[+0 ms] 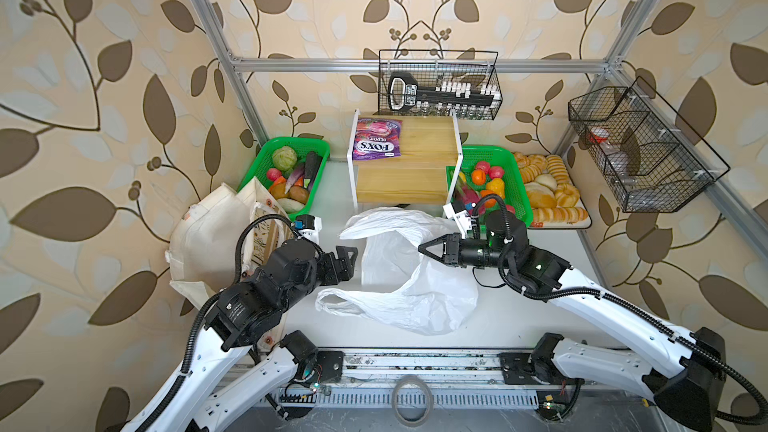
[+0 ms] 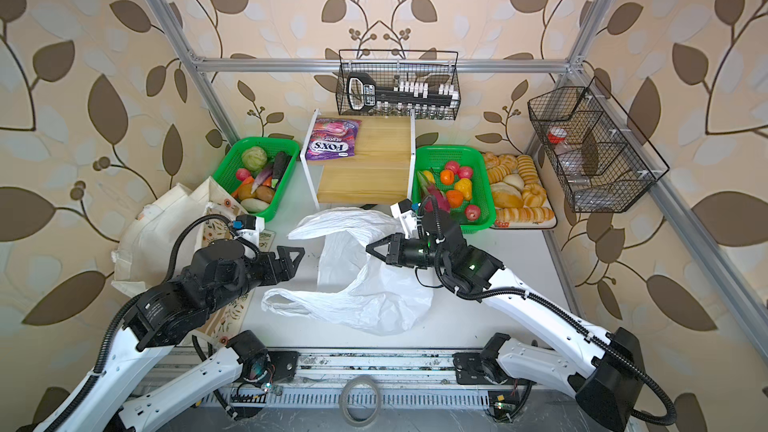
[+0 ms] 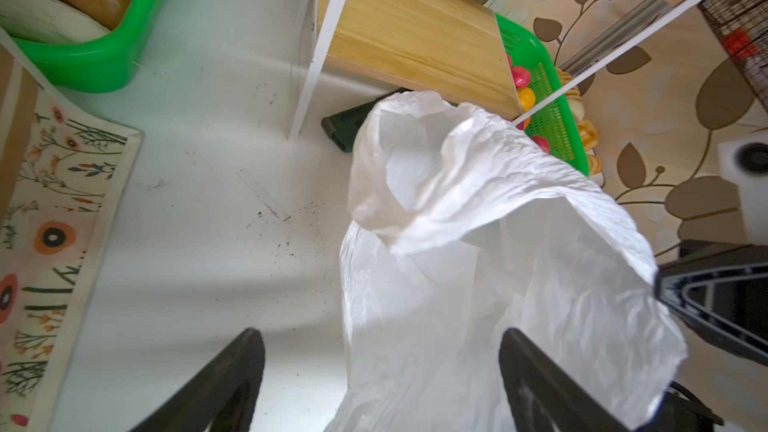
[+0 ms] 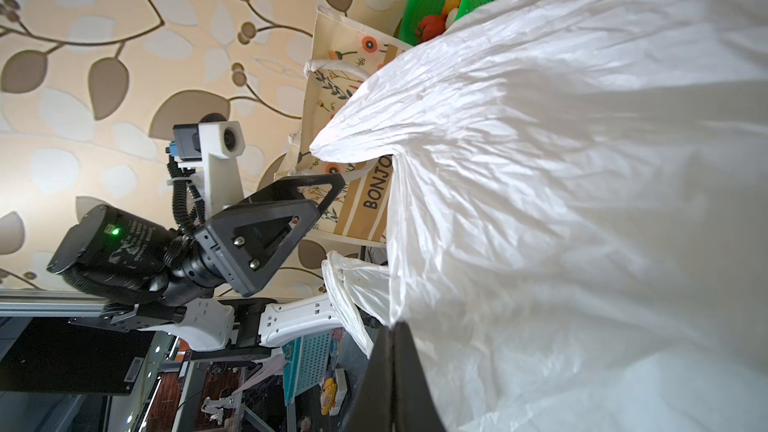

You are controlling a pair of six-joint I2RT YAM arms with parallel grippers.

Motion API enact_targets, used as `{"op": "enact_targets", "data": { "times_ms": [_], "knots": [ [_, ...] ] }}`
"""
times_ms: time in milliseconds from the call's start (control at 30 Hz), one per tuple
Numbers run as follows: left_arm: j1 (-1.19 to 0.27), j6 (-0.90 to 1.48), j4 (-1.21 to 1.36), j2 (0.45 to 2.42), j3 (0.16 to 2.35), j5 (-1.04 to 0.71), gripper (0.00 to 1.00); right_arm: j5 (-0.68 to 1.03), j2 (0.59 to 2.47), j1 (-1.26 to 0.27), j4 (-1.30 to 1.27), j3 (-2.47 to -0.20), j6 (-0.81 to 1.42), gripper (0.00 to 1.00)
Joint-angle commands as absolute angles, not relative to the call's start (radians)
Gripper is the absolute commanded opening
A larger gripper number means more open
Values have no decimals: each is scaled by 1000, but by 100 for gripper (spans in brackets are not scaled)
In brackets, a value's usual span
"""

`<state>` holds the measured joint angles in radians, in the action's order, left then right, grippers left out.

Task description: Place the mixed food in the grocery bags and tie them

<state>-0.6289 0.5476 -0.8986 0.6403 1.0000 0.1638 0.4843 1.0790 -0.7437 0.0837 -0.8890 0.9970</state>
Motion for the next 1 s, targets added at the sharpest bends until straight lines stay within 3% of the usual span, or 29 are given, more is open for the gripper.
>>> {"op": "enact_targets", "data": {
  "times_ms": [0,233,333,400,500,567,700,833,967],
  "knots": [
    [-635,337,-882,650,1007,201,91,548,1074,-737,64,-883,957,0],
    [-634,111,-743,653,979,139,89,608,1090,-730,110,-918,883,0],
    [-634,48,-715,660,967,118,79,635,1094,-729,112,-930,857,0],
    [-635,20,-730,674,981,99,66,640,1097,-724,121,-939,844,0],
    [-634,24,-759,686,1013,86,36,647,1100,-711,120,-939,832,0],
    [-635,42,-757,681,1033,67,3,648,1107,-700,128,-934,822,0],
    [-634,107,-721,654,1056,76,0,615,1125,-678,165,-937,809,1],
    [-634,160,-803,704,1146,111,0,605,1112,-646,169,-950,813,35],
    [-634,195,-885,770,1222,82,0,582,1049,-569,171,-952,804,47]
  ]
}}
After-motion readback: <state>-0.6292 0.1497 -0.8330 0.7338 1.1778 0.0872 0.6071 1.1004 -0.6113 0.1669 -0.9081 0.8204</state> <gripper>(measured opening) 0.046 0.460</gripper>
